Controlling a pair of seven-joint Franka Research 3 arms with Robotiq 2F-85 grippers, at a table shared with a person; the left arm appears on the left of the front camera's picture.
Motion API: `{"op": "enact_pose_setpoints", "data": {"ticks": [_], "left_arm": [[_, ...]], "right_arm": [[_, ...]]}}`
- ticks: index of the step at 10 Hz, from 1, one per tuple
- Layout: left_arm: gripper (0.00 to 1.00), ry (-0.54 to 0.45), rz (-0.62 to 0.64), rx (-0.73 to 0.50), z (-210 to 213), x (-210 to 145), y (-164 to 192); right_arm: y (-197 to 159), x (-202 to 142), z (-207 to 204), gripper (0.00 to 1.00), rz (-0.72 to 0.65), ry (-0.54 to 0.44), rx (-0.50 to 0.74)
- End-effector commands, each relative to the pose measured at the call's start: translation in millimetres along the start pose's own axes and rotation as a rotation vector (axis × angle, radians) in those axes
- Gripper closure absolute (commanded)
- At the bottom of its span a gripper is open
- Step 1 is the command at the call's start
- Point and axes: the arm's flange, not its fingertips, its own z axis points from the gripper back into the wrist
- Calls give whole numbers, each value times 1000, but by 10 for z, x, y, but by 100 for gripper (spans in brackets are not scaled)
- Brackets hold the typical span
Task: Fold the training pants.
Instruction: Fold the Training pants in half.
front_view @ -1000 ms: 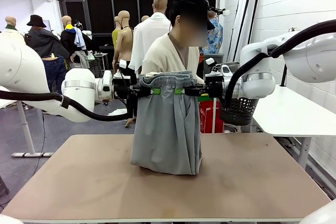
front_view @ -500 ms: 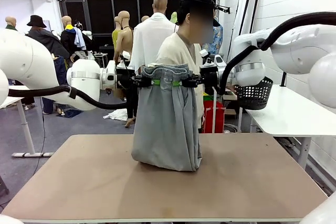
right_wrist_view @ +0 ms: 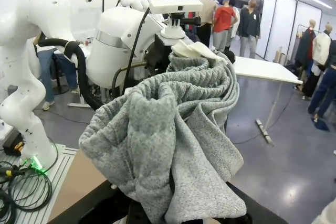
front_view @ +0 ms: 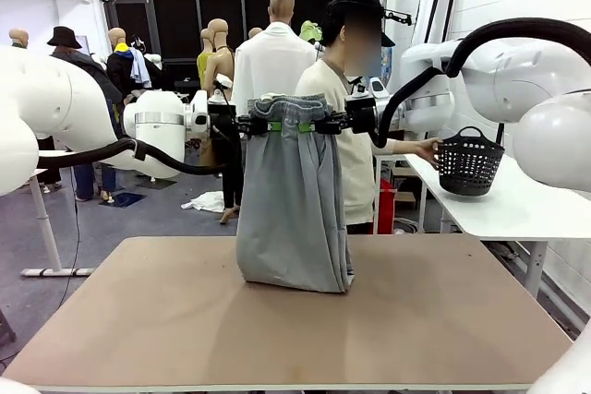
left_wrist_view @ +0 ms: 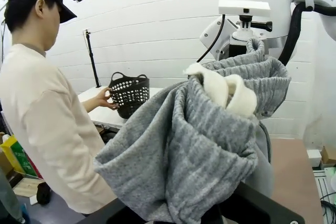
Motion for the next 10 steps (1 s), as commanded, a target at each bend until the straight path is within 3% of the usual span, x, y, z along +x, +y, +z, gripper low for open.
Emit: {"op": "enact_pose_setpoints", "data": {"ticks": [1, 7, 10], "left_arm": [[100, 22, 8, -3, -58, 100, -32], [100, 4, 2, 7, -14, -7, 4], [100, 34, -59, 47, -82, 273, 308]], "right_arm": [[-66, 95, -14, 100, -27, 5, 34], [-33, -20, 16, 100, -10, -2, 2], [-550, 238, 8, 100, 48, 41, -18]]}}
